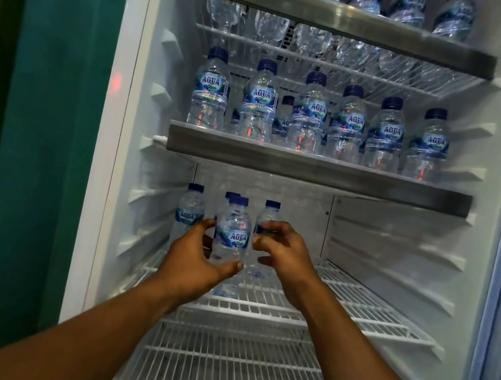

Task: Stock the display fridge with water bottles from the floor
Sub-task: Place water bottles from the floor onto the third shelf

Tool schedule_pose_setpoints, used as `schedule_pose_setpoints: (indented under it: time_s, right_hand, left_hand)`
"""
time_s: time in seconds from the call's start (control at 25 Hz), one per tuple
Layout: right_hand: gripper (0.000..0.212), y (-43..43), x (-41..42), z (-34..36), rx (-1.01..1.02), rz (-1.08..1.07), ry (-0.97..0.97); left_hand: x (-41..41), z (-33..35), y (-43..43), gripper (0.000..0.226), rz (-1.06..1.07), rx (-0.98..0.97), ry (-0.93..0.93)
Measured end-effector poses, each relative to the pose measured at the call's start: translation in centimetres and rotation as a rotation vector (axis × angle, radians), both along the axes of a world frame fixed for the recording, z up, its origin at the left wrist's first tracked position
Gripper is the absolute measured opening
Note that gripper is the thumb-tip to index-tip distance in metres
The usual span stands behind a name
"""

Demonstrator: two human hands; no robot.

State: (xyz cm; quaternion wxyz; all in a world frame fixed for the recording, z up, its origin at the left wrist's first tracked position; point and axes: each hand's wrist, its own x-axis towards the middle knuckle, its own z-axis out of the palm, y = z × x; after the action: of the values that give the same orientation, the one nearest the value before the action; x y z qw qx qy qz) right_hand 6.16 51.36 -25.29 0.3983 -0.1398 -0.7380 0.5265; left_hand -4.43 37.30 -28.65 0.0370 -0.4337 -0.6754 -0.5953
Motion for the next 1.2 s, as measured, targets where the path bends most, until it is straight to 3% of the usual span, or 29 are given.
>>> schedule_pose_setpoints:
  time_s: [0.08, 0.2, 0.32, 0.4, 0.64, 1.2]
  right_hand:
    - [0.045, -1.9, 0.5, 0.1, 0.064, 0.218, -0.112]
    - [0.056, -3.4, -0.3, -0.2, 0.197, 0.122, -0.228]
    - [0.048, -2.3, 0.5, 0.0, 0.148, 0.048, -0.159]
    - [0.042, -0.1, 2.1, 0.5, 0.130, -0.067, -0.152]
    - [0.055, 8.1, 2.4, 0.2, 0.090, -0.339, -0.198]
    - [0.050, 11.5, -0.6, -1.3, 0.135, -0.379, -0.286]
  left_hand:
    - [-0.5, -0.1, 0.0, 0.092, -0.003, -0.023, -0.005]
    - [-1.1, -0.3, -0.1, 0.099, -0.066, -0.051, -0.033]
    - [-0.9, -0.2, -0.2, 0.107, -0.058, -0.124, -0.021]
    - [-0.7, -0.1, -0.1, 0.098, -0.023, -0.166, -0.010]
    - [-0.8, 0.3, 1.0, 0.056, 0.129, -0.297, 0.001]
    - [-0.8, -0.5, 2.3, 0.055, 0.207, -0.361, 0.310]
